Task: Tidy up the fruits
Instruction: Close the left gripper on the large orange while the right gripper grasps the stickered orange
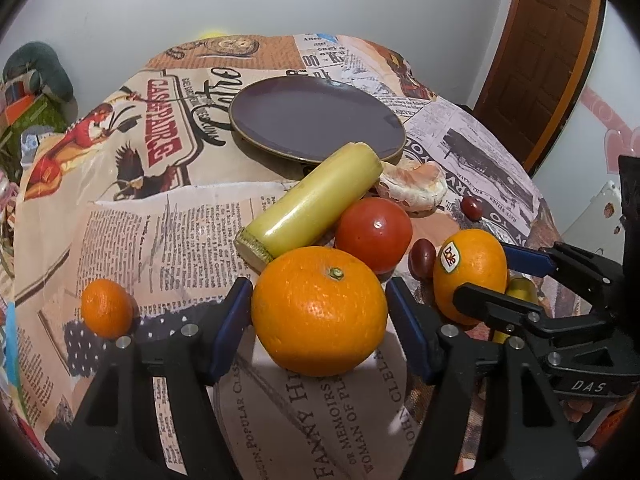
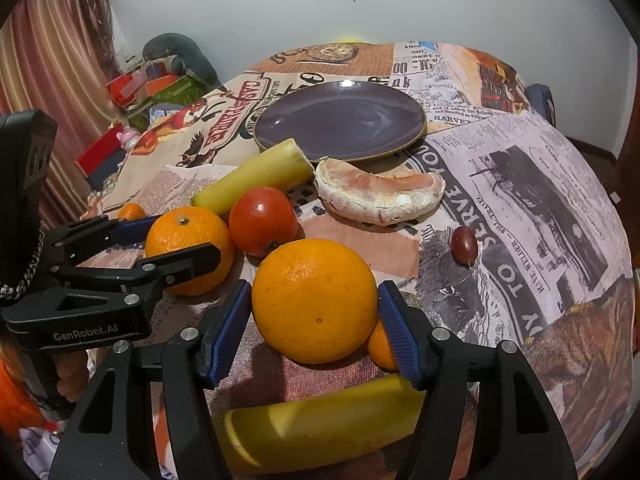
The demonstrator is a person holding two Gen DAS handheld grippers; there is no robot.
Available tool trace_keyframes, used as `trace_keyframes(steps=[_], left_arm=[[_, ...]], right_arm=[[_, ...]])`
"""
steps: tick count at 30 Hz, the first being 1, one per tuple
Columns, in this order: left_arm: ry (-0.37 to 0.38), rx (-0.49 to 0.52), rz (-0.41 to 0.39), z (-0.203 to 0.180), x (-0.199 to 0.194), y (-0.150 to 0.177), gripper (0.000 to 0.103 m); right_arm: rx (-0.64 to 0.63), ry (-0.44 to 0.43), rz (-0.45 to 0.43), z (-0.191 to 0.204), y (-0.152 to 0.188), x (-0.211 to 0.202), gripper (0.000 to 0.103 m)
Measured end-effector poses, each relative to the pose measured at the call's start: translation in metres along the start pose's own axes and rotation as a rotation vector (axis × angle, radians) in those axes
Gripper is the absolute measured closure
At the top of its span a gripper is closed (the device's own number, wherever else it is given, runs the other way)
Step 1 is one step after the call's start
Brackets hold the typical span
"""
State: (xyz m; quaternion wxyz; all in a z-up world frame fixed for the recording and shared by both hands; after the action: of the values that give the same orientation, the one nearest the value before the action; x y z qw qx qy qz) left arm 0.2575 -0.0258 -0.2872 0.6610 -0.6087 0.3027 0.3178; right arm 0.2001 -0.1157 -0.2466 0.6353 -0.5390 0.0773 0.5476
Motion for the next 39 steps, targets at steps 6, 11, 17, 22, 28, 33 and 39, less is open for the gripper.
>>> trace_keyframes(steps=[6, 11, 17, 22, 28, 33, 39], left_arm=[[-0.005, -0.001, -0.004, 0.001, -0.012, 0.003, 0.035], [-0.008, -0.022, -0.022, 0.007, -0.026, 0.001, 0.035], [-0.028, -0.050, -0.068, 0.019, -0.045, -0.012, 0.035], [-0.053, -0.073, -0.111, 0.033, -0.058, -0.029, 0.035], [-0.068, -0.092, -0.175, 0.045, -0.070, -0.058, 0.035], [-0.088, -0.108, -0.217, 0.053, -0.071, -0.081, 0.035], [-0.087, -0.114, -0.229, 0.055, -0.061, -0.102, 0.035]], right_arm=[[0.002, 0.017, -0.023, 0.002, -0.005, -0.011, 0.042], [-0.012, 0.036, -0.070, 0.004, -0.017, -0.028, 0.042], [-0.029, 0.061, -0.124, 0.002, -0.034, -0.047, 0.042], [-0.056, 0.085, -0.169, 0.002, -0.054, -0.060, 0.042], [-0.081, 0.108, -0.218, -0.003, -0.076, -0.068, 0.042], [-0.088, 0.124, -0.243, -0.010, -0.092, -0.068, 0.042], [-0.094, 0.135, -0.249, -0.019, -0.107, -0.060, 0.042]])
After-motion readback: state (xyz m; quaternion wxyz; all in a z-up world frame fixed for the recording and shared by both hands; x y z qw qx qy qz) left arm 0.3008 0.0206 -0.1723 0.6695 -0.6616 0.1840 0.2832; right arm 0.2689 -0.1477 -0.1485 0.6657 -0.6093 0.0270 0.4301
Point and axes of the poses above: each gripper's, at about its wrist camera, not at the fingertips, and x roughly the way its jaws point, z to its left, y to its underside, the point moved 10 cm from there along x, roughly the way its jaws point, and after that the axes turned 13 degrees about -y, right-handed, at the moved point
